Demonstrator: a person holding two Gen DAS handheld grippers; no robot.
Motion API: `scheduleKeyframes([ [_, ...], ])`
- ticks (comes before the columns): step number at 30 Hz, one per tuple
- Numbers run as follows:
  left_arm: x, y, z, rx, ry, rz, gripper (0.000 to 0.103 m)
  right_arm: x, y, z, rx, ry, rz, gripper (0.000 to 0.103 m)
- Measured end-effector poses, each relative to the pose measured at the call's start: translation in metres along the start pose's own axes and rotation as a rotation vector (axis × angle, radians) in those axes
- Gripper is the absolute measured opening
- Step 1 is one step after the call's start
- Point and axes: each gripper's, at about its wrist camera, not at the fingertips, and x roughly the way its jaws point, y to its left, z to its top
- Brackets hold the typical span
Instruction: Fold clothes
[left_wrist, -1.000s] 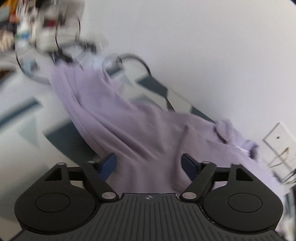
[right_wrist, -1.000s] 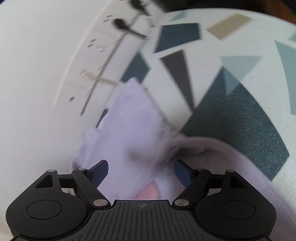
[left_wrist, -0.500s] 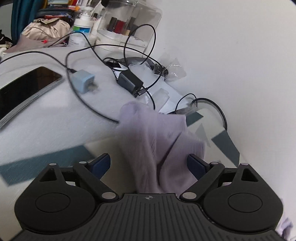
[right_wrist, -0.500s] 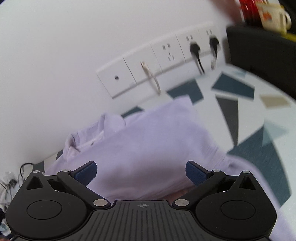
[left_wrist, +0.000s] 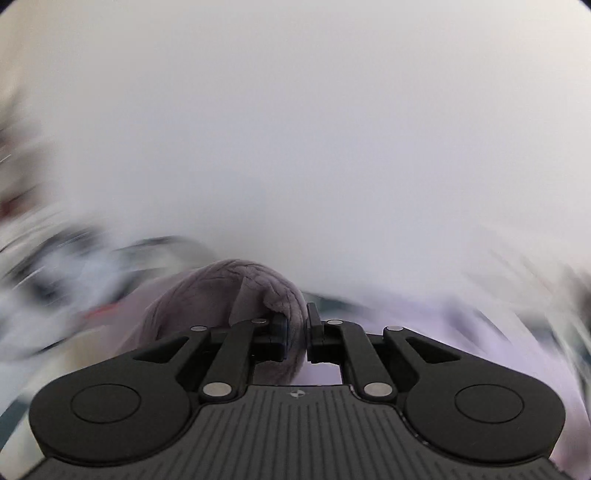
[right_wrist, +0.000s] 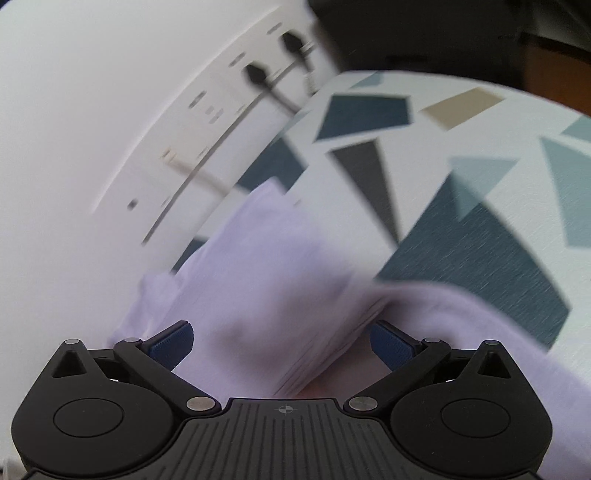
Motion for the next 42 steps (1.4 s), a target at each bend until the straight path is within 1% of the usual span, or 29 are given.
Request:
scheduleKeyframes([
  [2, 0.005, -0.057, -0.023, 0.211, 0.092, -0.172, 0.017, 0.001, -0.008, 0.006, 0.013, -0.01, -0.016, 0.102],
  [3, 0.007, -0.078, -0.035, 0.295, 0.144, -0.217, 0.024, 0.002, -0.012, 0.009, 0.02, -0.015, -0.023, 0.102],
  [4, 0.006, -0.091, -0.046, 0.347, 0.171, -0.221, 0.03, 0.002, -0.016, 0.012, 0.027, -0.019, -0.03, 0.102],
  [6, -0.001, -0.103, -0.062, 0.414, 0.172, -0.189, 0.06, 0.002, -0.022, 0.017, 0.023, -0.022, -0.04, 0.102],
  [7, -0.008, -0.1, -0.066, 0.421, 0.144, -0.168, 0.069, 0.003, -0.022, 0.018, 0.007, -0.016, -0.038, 0.102],
  [8, -0.016, -0.093, -0.068, 0.421, 0.117, -0.15, 0.08, 0.003, -0.021, 0.018, -0.012, -0.007, -0.035, 0.102],
  [9, -0.023, -0.084, -0.07, 0.418, 0.097, -0.132, 0.084, 0.004, -0.02, 0.018, -0.034, 0.002, -0.032, 0.102],
  [10, -0.029, -0.075, -0.072, 0.416, 0.085, -0.114, 0.085, 0.003, -0.017, 0.017, -0.059, 0.01, -0.026, 0.102],
  [12, -0.036, -0.057, -0.076, 0.422, 0.095, -0.054, 0.085, 0.006, 0.003, 0.01, -0.158, 0.03, 0.01, 0.102],
  [15, -0.03, -0.026, -0.088, 0.44, 0.173, 0.076, 0.085, 0.01, 0.033, -0.001, -0.309, 0.061, 0.065, 0.102],
  [17, -0.022, -0.008, -0.096, 0.427, 0.218, 0.137, 0.085, 0.013, 0.053, -0.009, -0.41, 0.081, 0.102, 0.102],
  [19, -0.017, 0.006, -0.098, 0.397, 0.232, 0.188, 0.085, 0.009, 0.088, -0.028, -0.578, 0.082, 0.211, 0.102],
  [21, -0.01, 0.016, -0.098, 0.353, 0.246, 0.237, 0.085, 0.006, 0.123, -0.056, -0.776, 0.064, 0.271, 0.102],
  [22, -0.005, 0.021, -0.098, 0.329, 0.256, 0.259, 0.086, 0.006, 0.139, -0.074, -0.88, 0.049, 0.279, 0.102],
  [25, 0.005, 0.025, -0.096, 0.27, 0.275, 0.262, 0.088, 0.011, 0.177, -0.125, -1.155, 0.017, 0.288, 0.102],
  [27, 0.006, 0.025, -0.096, 0.259, 0.268, 0.265, 0.089, 0.024, 0.193, -0.15, -1.254, 0.043, 0.273, 0.102],
  [28, 0.005, 0.025, -0.096, 0.254, 0.265, 0.267, 0.089, 0.03, 0.199, -0.159, -1.274, 0.049, 0.263, 0.102],
  [29, 0.005, 0.026, -0.096, 0.247, 0.261, 0.266, 0.089, 0.035, 0.203, -0.162, -1.271, 0.053, 0.265, 0.101],
  [30, 0.005, 0.028, -0.096, 0.238, 0.258, 0.264, 0.089, 0.039, 0.207, -0.164, -1.266, 0.057, 0.269, 0.098],
  [31, 0.005, 0.03, -0.096, 0.226, 0.257, 0.262, 0.089, 0.044, 0.211, -0.166, -1.261, 0.06, 0.273, 0.077],
  [32, 0.005, 0.033, -0.096, 0.21, 0.258, 0.257, 0.089, 0.044, 0.212, -0.158, -1.214, 0.071, 0.29, 0.044],
  [33, 0.004, 0.037, -0.096, 0.191, 0.261, 0.251, 0.09, 0.045, 0.212, -0.15, -1.163, 0.083, 0.308, 0.03],
  [34, 0.005, 0.04, -0.096, 0.175, 0.266, 0.245, 0.09, 0.041, 0.207, -0.136, -1.064, 0.082, 0.327, 0.017],
  [35, 0.006, 0.043, -0.096, 0.165, 0.277, 0.238, 0.089, 0.037, 0.202, -0.121, -0.96, 0.08, 0.345, 0.013],
  [37, 0.008, 0.046, -0.096, 0.156, 0.298, 0.226, 0.089, 0.017, 0.178, -0.087, -0.759, -0.01, 0.319, 0.009],
  [39, 0.008, 0.049, -0.097, 0.145, 0.304, 0.223, 0.089, -0.004, 0.145, -0.057, -0.598, -0.106, 0.263, 0.01],
  [40, 0.009, 0.05, -0.097, 0.14, 0.307, 0.221, 0.09, -0.011, 0.124, -0.044, -0.522, -0.124, 0.226, 0.016],
  [41, 0.009, 0.051, -0.097, 0.136, 0.308, 0.22, 0.09, -0.013, 0.1, -0.035, -0.444, -0.108, 0.189, 0.027],
  [42, 0.009, 0.053, -0.098, 0.133, 0.308, 0.22, 0.09, -0.014, 0.076, -0.025, -0.366, -0.088, 0.151, 0.03],
])
